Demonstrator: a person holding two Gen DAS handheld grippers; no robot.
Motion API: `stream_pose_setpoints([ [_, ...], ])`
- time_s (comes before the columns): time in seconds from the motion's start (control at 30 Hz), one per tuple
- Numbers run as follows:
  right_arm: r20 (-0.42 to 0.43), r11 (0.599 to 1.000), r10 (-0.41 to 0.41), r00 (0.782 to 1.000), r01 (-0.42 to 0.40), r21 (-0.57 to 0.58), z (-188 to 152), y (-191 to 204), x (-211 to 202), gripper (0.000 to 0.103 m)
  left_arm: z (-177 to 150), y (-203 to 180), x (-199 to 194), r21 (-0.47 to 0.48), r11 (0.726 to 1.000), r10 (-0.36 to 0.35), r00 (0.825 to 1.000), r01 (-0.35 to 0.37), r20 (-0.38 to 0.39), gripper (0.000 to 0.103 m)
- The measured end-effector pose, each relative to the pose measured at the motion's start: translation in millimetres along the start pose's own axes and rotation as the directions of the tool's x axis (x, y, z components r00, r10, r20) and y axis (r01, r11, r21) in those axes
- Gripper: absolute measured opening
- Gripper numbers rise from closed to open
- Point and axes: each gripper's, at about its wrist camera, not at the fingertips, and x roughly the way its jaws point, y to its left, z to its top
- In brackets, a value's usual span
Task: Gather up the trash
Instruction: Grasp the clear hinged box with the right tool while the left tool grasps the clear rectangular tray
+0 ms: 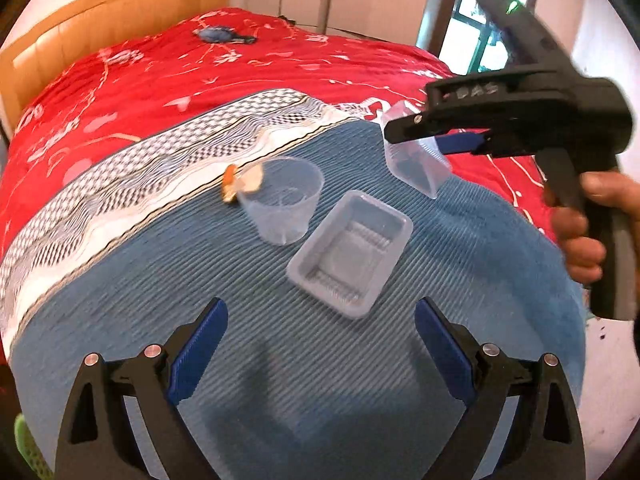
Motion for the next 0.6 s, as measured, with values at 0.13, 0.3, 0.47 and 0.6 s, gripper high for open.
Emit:
stream_pose_setpoints([
  [0.13,0.014,1.000,0.021,1.000,-0.021,-0.012,-2,-2,-11,0.057,9,-3,13,0.012,1.000,-0.018,1.000,0.018,-0.007,0.091],
  [0.3,0.020,0.999,0.035,0.999,-0.035,-0.012,-7,-6,-18,0.057,14,-5,31,0.038,0.999,-0.024,0.999,0.025,-0.026,0.087],
  [0.47,0.019,0.999,0.043,0.999,-0.043,-0.015,-13,-10,-22,0.057,15,-5,42,0.035,0.999,-0.019,0.999,0.021,-0.038,0.076],
  [0.6,0.017,0.999,0.047,0.999,-0.047,-0.013,-19,-10,-24,0.057,13,-4,47,0.023,1.000,-0.017,0.999,0.018,-0.041,0.063],
])
